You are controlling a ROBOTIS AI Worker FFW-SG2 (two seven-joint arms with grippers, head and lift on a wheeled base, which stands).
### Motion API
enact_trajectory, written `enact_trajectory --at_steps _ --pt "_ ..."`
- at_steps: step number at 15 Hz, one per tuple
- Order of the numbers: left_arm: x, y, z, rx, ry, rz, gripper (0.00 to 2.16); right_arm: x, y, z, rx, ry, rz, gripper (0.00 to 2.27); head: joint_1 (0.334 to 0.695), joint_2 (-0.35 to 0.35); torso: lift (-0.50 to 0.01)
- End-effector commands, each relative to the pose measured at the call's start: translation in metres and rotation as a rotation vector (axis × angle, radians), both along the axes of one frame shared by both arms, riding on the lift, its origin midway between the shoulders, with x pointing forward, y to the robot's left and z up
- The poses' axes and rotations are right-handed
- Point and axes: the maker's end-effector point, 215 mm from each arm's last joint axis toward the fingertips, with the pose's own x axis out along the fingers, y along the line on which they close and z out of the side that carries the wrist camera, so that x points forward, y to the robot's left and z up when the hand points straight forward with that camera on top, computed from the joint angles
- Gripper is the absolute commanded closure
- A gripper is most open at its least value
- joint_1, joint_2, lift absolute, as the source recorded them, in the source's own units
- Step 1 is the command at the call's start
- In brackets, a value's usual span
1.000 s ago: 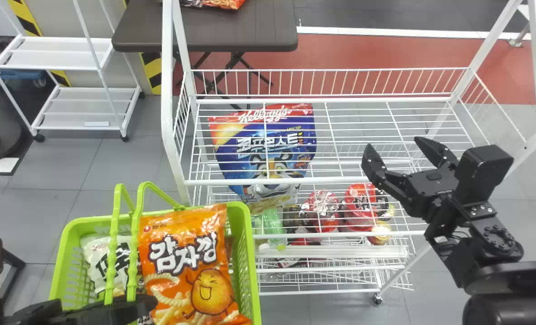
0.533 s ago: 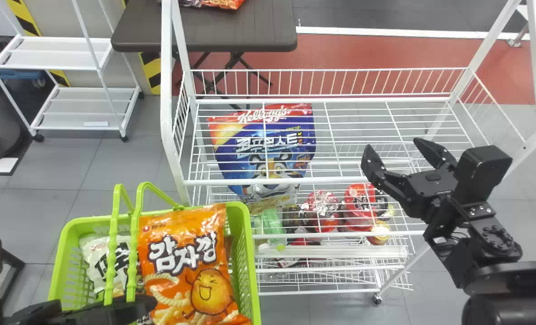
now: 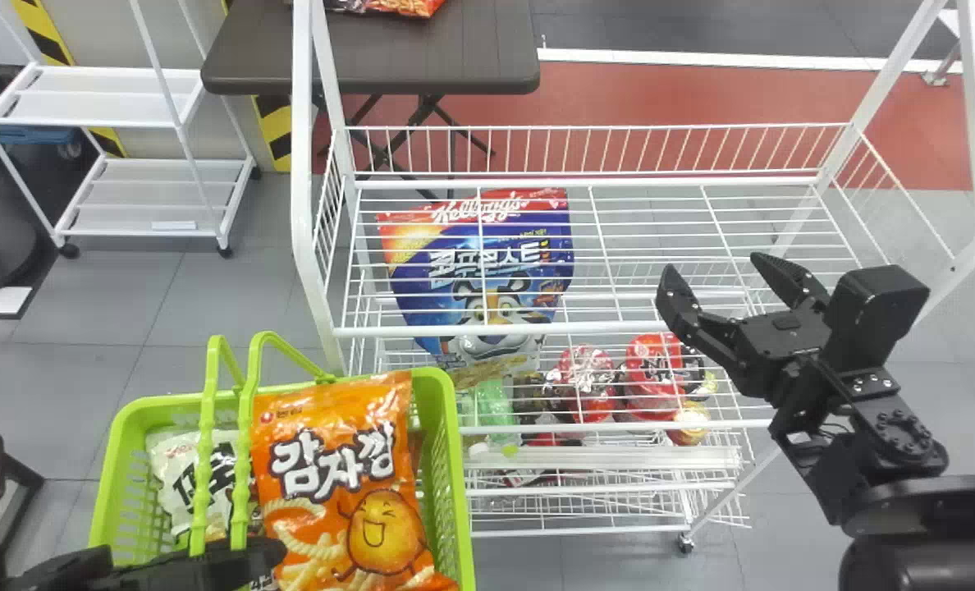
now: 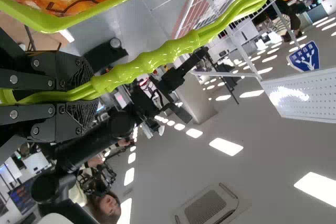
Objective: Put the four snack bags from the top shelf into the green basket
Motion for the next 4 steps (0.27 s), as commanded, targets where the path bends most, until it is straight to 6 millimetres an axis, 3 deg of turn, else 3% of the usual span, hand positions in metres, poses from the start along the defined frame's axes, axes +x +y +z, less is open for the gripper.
enact_trajectory --at_steps 1,4 --pt "-0.0015 -0.0007 0.0015 -0.009 0.000 -0.006 2.15 -0.0001 -0.0002 -0.0002 0.000 0.000 0.000 0.06 0.695 -0.036 0.000" --pt "-0.0017 -0.0008 0.0014 -0.010 0.003 -0.006 2.15 0.0000 -0.0006 -0.0002 0.000 0.000 -0.002 0.06 0.695 -0.037 0.000"
